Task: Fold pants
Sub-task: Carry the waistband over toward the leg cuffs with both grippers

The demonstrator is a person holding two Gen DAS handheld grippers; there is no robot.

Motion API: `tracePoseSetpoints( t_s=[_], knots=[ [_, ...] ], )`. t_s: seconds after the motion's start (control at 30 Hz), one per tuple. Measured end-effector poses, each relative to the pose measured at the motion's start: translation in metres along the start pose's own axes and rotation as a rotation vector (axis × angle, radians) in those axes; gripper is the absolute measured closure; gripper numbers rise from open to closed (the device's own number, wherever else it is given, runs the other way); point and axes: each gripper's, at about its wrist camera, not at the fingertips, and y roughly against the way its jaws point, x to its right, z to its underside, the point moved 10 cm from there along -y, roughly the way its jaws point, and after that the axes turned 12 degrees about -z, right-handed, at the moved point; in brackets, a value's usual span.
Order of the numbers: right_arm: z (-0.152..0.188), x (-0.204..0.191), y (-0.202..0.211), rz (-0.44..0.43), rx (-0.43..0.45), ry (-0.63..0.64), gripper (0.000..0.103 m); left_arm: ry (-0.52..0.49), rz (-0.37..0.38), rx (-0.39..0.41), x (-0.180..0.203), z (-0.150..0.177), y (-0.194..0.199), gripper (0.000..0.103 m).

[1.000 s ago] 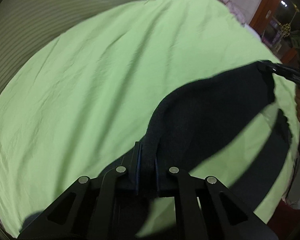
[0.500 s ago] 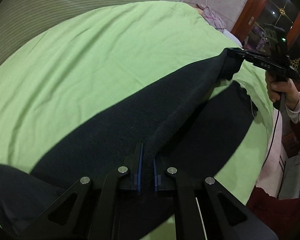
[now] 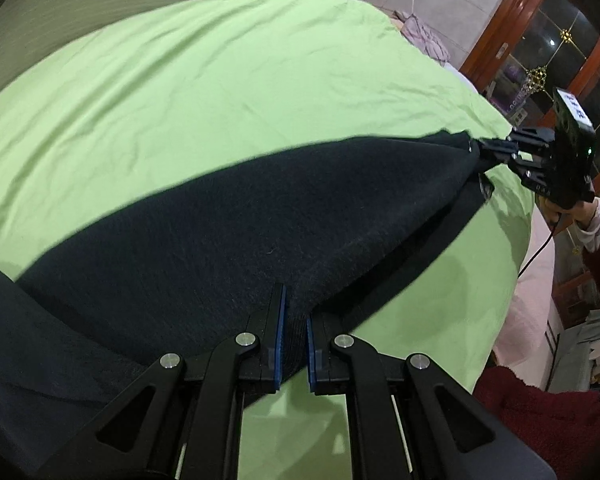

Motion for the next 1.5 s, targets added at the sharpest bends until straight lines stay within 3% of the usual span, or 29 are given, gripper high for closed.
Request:
tracePoseSetpoints(
  t_s=[0.33, 0.4, 0.43, 0.5, 0.53, 0.63, 0.73, 0.87, 1.07, 1.23, 1.3, 1.4, 1.5],
  knots=[
    [0.011, -0.003, -0.002, 0.009, -0.023, -0.025, 0.095, 0.054, -0.01, -0.005, 0.006, 0.014, -0.016, 0.093],
    [0.014, 0.001, 0.0, -0.009, -0.004, -0.096, 0.088, 0.09, -0.011, -0.008, 0.004, 0.017, -0.019, 0.088],
    [0.015, 0.006, 0.005, -0.012, 0.008, -0.154, 0.084, 0.117, 0.0, -0.004, 0.003, 0.017, -0.017, 0.085],
    [0.014, 0.01, 0.014, -0.01, 0.032, -0.225, 0.06, 0.179, 0.015, 0.002, -0.004, 0.017, -0.009, 0.072],
    [0.013, 0.012, 0.024, -0.016, 0.07, -0.27, 0.056, 0.202, 0.021, 0.009, -0.006, 0.017, -0.006, 0.061],
    [0.008, 0.013, 0.047, -0.023, 0.173, -0.346, 0.055, 0.293, 0.0, 0.063, -0.024, 0.015, 0.014, 0.047],
    [0.001, 0.007, 0.055, -0.064, 0.255, -0.416, 0.052, 0.406, -0.014, 0.081, -0.05, 0.014, 0.029, 0.04],
    [-0.02, -0.02, 0.036, -0.151, 0.28, -0.435, 0.051, 0.548, -0.113, 0.061, -0.097, 0.013, 0.04, 0.034],
    [-0.066, -0.089, -0.016, -0.328, 0.256, -0.357, 0.051, 0.66, -0.289, -0.036, -0.156, 0.002, 0.043, 0.034],
    [-0.105, -0.145, -0.059, -0.454, 0.213, -0.293, 0.051, 0.744, -0.36, -0.13, -0.196, -0.016, 0.038, 0.032],
    [-0.118, -0.163, -0.073, -0.486, 0.195, -0.273, 0.051, 0.773, -0.396, -0.207, -0.215, -0.029, 0.027, 0.032],
    [-0.144, -0.193, -0.102, -0.557, 0.155, -0.253, 0.051, 0.773, -0.435, -0.295, -0.236, -0.036, 0.014, 0.032],
    [-0.161, -0.218, -0.129, -0.603, 0.103, -0.228, 0.051, 0.733, -0.523, -0.376, -0.251, -0.044, 0.0, 0.032]
  ],
)
